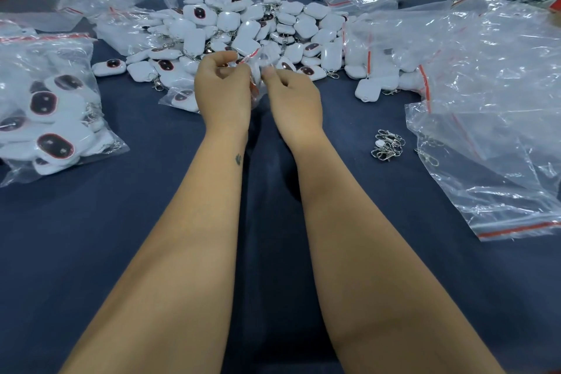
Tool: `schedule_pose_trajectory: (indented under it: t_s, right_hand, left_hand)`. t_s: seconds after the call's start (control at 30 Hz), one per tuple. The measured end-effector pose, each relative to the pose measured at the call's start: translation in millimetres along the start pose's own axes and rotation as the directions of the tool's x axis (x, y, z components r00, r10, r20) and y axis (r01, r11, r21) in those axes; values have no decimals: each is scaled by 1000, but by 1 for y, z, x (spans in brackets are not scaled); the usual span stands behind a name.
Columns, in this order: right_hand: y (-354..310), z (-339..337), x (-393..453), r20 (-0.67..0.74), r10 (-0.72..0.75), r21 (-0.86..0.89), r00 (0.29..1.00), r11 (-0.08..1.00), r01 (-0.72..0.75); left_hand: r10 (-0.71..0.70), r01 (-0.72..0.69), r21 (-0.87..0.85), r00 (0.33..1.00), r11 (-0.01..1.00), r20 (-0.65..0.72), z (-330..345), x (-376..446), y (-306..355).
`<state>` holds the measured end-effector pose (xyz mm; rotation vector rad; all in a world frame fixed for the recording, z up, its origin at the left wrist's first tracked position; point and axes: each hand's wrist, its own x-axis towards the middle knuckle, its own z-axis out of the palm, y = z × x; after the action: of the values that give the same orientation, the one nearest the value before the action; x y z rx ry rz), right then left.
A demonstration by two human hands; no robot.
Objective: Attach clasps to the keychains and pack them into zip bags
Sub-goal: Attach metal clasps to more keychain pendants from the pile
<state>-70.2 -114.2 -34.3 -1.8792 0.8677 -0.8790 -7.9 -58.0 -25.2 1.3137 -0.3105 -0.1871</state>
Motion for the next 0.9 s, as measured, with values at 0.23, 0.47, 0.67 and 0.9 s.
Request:
schedule_pose_trajectory:
  t_s: [0.23, 0.47, 0.67, 0.9]
  right_hand:
    - [-3, -10, 3, -191, 123, 269, 974, 961, -69]
    - [6, -13, 13, -128, 115, -175, 985, 975, -137]
    - [11, 0, 26, -95, 21, -480, 995, 875, -64]
    - [20, -5, 74, -13, -94, -545, 995, 835, 72]
  left_hand:
    - [90, -105, -72, 977, 992, -195, -4, 1, 6]
    - [415, -480, -71, 815, 874, -404, -8, -2, 16]
    - [364, -380, 343, 925, 859, 112, 2, 4, -9]
    - [108, -262, 732, 962, 629, 252, 12, 30, -20]
